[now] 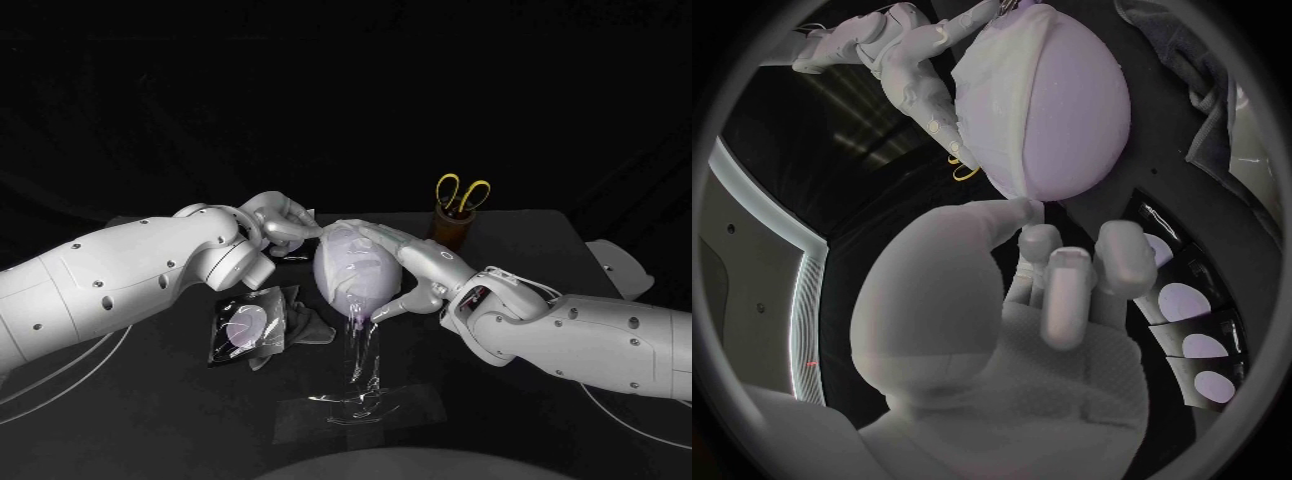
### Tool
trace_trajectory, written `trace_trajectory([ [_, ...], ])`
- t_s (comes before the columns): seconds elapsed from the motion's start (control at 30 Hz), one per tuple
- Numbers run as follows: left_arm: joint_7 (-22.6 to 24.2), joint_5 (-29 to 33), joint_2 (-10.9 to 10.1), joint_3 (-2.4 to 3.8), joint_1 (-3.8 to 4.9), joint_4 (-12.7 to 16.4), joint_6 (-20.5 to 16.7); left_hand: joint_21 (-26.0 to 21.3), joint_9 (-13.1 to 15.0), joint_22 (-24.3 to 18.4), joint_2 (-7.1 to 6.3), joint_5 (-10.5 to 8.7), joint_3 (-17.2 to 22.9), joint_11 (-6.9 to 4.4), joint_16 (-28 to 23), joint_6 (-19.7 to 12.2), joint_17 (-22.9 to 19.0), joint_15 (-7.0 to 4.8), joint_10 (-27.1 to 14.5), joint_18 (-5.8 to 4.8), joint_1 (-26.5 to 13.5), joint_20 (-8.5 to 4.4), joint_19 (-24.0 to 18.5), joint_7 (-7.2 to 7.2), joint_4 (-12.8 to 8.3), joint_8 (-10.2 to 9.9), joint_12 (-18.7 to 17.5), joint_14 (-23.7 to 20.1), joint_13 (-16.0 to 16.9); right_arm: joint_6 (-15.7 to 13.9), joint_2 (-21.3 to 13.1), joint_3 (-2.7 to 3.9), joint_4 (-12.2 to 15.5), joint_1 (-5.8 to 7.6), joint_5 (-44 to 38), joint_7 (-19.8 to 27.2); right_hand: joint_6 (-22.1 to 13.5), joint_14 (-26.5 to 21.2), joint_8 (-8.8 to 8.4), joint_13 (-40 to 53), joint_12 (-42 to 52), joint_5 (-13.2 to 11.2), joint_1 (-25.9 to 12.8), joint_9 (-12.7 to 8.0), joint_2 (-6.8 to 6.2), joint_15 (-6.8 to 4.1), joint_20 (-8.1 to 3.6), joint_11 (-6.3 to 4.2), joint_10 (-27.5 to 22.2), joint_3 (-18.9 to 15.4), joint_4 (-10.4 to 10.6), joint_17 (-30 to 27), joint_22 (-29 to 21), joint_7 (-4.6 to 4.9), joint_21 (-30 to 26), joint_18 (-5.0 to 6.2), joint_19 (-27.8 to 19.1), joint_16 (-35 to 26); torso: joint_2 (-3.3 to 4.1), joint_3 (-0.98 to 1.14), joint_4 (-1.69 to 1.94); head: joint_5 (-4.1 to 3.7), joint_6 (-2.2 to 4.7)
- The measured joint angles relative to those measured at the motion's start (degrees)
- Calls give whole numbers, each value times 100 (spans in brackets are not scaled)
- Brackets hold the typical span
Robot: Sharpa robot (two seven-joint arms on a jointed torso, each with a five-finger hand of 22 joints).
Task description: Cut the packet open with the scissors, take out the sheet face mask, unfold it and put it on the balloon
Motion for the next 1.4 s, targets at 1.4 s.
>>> trace_trajectory([
  [1.4,113,-1469,401,-48,23,-725,385,138,0,248,25,16,275,-164,72,0,0,1,204,-36,-81,10,153,21,-340,-9,30,0,63,14,-9,1,43,2,-53,-73,0,0,-1,-6,-23,0,0,-7,0,0,0,-6,-6,0,0,-5,-1,0,0,0,0,0,-1,3,-4,27,-38],
])
